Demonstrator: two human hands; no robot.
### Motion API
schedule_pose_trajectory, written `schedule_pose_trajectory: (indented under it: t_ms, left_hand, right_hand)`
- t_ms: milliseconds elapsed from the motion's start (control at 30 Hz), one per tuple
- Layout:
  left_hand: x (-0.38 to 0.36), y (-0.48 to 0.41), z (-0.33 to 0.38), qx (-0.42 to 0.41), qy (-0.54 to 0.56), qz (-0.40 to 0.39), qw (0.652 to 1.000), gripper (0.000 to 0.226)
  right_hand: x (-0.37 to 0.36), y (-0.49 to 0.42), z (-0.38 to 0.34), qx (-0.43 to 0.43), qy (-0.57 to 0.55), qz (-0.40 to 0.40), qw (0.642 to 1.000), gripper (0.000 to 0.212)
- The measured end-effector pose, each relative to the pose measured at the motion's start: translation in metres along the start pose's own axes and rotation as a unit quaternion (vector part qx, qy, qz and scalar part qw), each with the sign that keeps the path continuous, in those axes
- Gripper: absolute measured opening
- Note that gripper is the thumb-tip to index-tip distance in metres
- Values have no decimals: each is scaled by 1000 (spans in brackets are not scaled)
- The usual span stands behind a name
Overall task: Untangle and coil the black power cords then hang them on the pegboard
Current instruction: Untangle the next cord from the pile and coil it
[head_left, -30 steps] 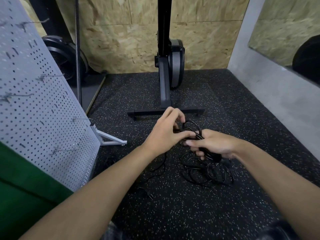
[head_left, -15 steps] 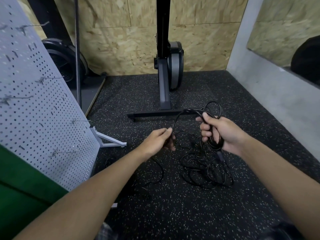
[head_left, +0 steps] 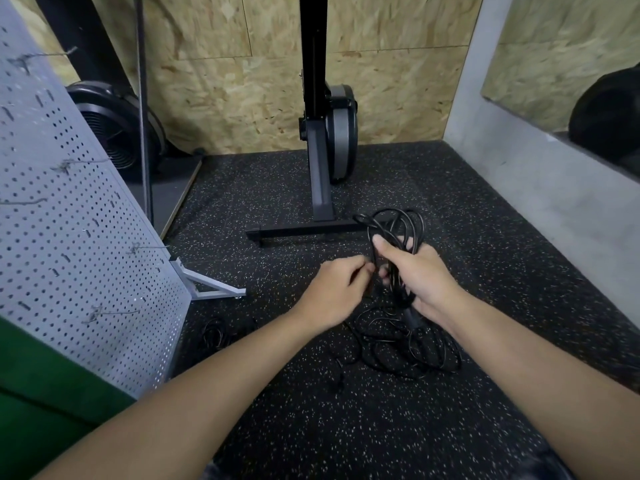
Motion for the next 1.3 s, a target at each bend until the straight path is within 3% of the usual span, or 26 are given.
schedule_pose_trajectory:
  t_ms: [100,200,300,367,500,633,767,833,900,1067,1200,1300]
  left_hand:
    - [-2,2,7,-31,-15,-12,999,32]
    - [-11,3,4,-13,-30,-77,997,25]
    - [-21,9,-5,23,-12,-150,988,45]
    - [-21,9,-12,20,-47,-170,984,30]
    - [-14,11,-34,81,-43,-184,979,53]
    - [-12,14,-48,111,-69,-200,971,72]
    - [-10,8,-63,80,-90,-195,973,40]
    - [-3,6,-64,89,-67,-173,979,34]
    - [9,1,-65,106,-31,-143,984,29]
    - [35,-8,-55,67,97,-100,988,17]
    - [34,-6,-25,28,131,-95,986,17]
    - [32,-4,-9,-4,134,-75,988,25]
  right_hand:
    - [2,-3,3,-18,-11,3,1000,27]
    - [2,-6,7,-40,-22,-12,999,16]
    - [8,-10,5,-39,-44,-18,998,9]
    - [8,-10,-1,-26,-81,-32,996,6]
    - [6,-7,-11,-18,-129,-94,987,13]
    - [11,-6,-16,-29,-136,-106,985,11]
    - [21,-10,-16,-35,-145,-96,984,10]
    - [27,-13,-13,-44,-144,-76,986,10]
    - [34,-16,-11,-51,-115,-43,991,10]
    - [51,-21,-5,-35,92,41,994,19]
    - [55,-24,1,-49,192,47,979,44]
    - [41,-13,-4,-39,222,-10,974,62]
Point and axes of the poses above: each hand's wrist, its own y-axis away from the middle knuckle, its own x-axis out of the back of the hand, z = x × y, the point moved 7 cm from there along -y, towards the middle knuckle, and after that the axes turned 13 degrees about y, right-handed, at the moved point
